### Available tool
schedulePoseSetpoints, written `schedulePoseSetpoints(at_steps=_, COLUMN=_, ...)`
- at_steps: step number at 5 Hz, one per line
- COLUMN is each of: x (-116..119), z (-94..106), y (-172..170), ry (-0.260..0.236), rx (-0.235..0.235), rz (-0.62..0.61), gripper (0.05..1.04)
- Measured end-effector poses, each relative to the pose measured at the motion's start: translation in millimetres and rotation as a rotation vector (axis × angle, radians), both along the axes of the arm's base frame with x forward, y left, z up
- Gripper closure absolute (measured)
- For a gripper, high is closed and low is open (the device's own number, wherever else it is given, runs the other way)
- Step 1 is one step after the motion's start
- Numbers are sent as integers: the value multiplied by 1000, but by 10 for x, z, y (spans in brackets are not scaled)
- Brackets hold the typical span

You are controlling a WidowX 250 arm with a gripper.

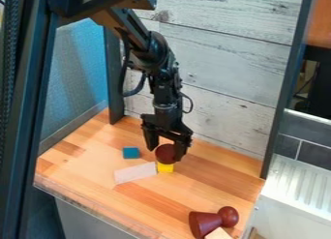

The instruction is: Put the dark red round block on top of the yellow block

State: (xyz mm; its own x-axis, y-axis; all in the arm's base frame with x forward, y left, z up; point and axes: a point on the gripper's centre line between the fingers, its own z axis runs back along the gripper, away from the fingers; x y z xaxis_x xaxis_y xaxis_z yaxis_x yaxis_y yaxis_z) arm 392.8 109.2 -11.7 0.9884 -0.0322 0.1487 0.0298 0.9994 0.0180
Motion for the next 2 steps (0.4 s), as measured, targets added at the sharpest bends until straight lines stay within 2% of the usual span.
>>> schedulePoseSetpoints(at_steps=1, x=-20, z=12, y=-50, ry=14, rx=-30, rz=-13, gripper=81)
schedulePoseSetpoints(at_steps=2, x=-4, z=460, y=-5, ry=-64, rx=-74, rz=-14, gripper=82)
